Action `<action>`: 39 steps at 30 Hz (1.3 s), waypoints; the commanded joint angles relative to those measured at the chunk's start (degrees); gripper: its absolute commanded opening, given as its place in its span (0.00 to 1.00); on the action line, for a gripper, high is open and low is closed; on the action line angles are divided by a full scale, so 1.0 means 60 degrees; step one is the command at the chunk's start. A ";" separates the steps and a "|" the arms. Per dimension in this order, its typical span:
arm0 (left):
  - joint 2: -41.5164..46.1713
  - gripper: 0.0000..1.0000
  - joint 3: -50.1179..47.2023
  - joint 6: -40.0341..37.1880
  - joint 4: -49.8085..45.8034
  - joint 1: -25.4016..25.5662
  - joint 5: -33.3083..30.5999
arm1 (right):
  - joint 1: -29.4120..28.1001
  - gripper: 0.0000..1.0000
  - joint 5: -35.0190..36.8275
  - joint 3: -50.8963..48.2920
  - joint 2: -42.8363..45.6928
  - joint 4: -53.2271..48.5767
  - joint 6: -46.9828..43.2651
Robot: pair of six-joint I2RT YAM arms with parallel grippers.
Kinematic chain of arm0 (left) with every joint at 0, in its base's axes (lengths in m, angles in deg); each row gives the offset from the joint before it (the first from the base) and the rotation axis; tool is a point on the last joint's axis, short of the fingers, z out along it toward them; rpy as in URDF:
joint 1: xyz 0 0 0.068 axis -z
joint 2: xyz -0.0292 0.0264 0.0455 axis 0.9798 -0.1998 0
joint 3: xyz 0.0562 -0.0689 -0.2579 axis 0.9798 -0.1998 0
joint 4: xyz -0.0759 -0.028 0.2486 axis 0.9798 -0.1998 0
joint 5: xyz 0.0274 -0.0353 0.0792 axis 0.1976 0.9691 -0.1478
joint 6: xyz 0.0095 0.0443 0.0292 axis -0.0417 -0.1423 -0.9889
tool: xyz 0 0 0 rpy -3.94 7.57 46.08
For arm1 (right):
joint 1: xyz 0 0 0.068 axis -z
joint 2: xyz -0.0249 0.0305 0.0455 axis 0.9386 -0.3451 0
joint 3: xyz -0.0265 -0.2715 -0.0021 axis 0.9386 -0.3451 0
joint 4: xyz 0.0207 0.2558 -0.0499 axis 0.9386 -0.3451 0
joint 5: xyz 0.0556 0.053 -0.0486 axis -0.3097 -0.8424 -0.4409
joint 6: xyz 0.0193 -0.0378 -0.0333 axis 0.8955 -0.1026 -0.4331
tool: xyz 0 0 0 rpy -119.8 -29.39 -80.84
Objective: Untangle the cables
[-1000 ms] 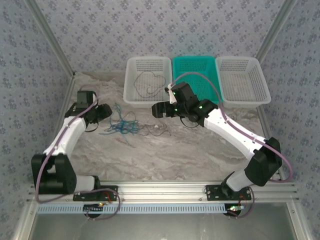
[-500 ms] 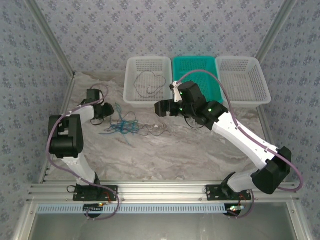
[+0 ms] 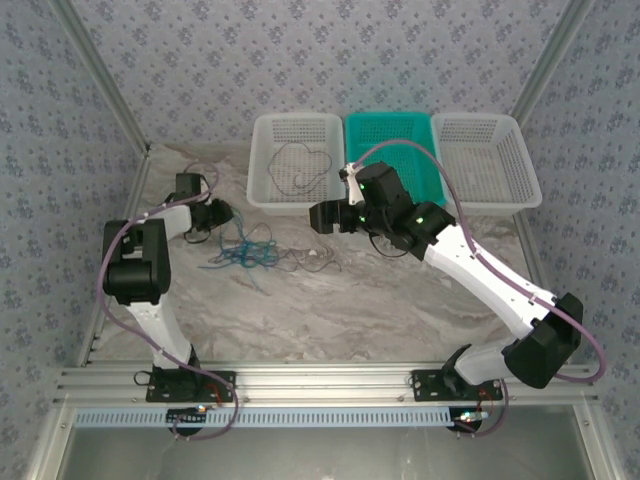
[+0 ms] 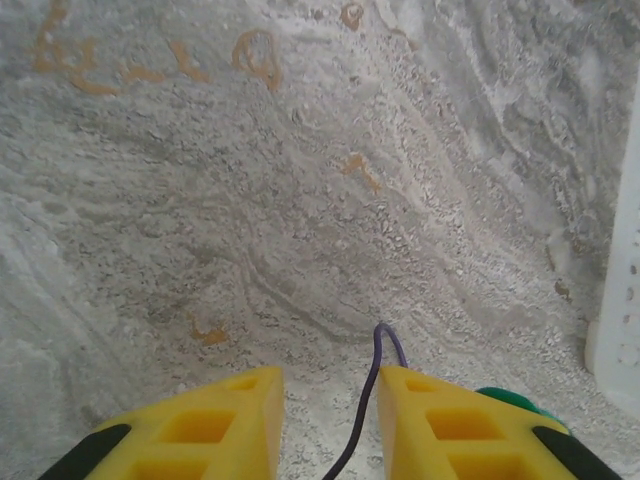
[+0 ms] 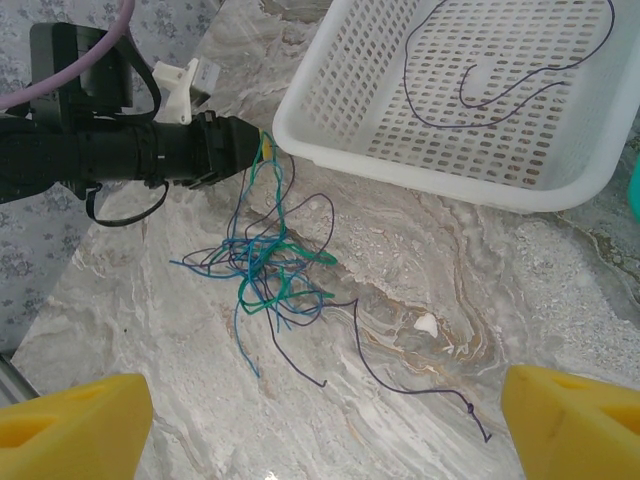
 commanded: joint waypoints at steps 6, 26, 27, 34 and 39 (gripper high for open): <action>-0.0361 0.20 0.0310 0.0135 -0.0923 0.0028 -0.0115 | -0.0063 0.92 0.0092 0.0217 0.0026 -0.0273 0.0214; 0.6171 0.00 0.0269 0.1199 -0.3142 0.2935 -0.0632 | -0.0949 0.97 -0.0018 -0.0744 -0.0747 0.3718 -0.1065; 0.6325 0.00 0.0301 0.1341 -0.3042 0.3155 -0.0520 | -0.0964 0.97 -0.0115 -0.0732 -0.0895 0.3993 -0.1097; 0.6653 0.00 0.1075 0.1685 -0.3059 0.4035 0.0171 | -0.0947 0.87 -0.1962 -0.1002 -0.2134 0.6985 -0.1210; 0.6676 0.00 0.1428 0.1834 -0.3184 0.4218 0.0140 | -0.1055 0.61 -0.2665 -0.1263 -0.3119 0.9206 -0.0534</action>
